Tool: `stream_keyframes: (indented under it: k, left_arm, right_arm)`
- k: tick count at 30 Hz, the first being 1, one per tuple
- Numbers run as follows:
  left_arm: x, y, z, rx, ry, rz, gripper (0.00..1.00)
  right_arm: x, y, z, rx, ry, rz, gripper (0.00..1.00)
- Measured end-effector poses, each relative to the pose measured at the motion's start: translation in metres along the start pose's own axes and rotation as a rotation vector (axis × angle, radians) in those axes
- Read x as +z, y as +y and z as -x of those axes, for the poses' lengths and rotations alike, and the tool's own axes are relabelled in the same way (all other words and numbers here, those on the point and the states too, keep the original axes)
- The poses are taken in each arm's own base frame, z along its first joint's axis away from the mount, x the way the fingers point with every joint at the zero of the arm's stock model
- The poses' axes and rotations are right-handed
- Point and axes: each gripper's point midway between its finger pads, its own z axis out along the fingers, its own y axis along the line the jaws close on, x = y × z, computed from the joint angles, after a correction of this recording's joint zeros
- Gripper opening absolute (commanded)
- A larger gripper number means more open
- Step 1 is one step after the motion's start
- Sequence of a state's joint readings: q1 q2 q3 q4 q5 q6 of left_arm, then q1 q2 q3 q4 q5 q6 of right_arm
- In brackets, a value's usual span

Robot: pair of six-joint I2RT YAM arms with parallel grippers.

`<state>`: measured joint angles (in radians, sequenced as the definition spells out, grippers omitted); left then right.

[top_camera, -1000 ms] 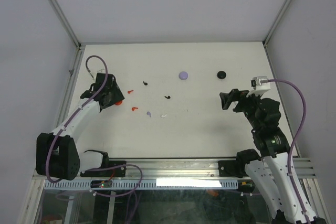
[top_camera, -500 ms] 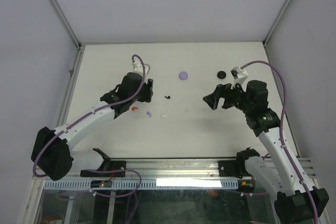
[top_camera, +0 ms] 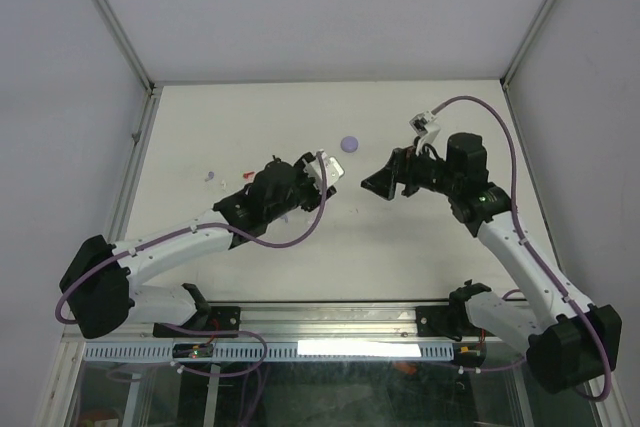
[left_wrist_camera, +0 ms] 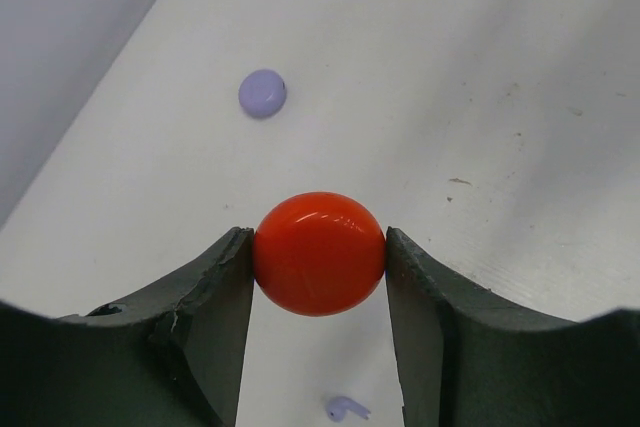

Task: Insert the wireless bluetooth earbuds into the charging case
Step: Pick up the charging case at the center of the board.

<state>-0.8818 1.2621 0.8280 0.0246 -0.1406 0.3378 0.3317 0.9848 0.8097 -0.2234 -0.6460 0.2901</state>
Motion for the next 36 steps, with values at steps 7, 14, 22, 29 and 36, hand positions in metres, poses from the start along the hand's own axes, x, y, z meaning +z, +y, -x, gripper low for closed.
stream_keyframes:
  k: [7, 14, 22, 29, 36]
  left_arm:
    - [0.000, -0.028, 0.006, 0.280, -0.133, -0.117, 0.15]
    - [-0.001, -0.037, 0.026, 0.408, -0.242, -0.155, 0.16]
    - [-0.003, -0.042, 0.038, 0.444, -0.296, -0.170, 0.16]
    - [-0.003, -0.045, 0.041, 0.450, -0.314, -0.184, 0.17]
    - [-0.004, -0.050, 0.043, 0.453, -0.330, -0.205, 0.19]
  right_arm:
    - [0.015, 0.017, 0.001, 0.012, 0.027, 0.078, 0.77]
    - [0.030, 0.029, -0.006, 0.013, 0.058, 0.131, 0.71]
    - [0.041, 0.038, -0.016, -0.018, 0.038, 0.185, 0.59]
    - [0.050, 0.029, -0.034, -0.002, 0.049, 0.181, 0.55]
    - [0.054, 0.033, -0.031, -0.024, 0.028, 0.204, 0.45]
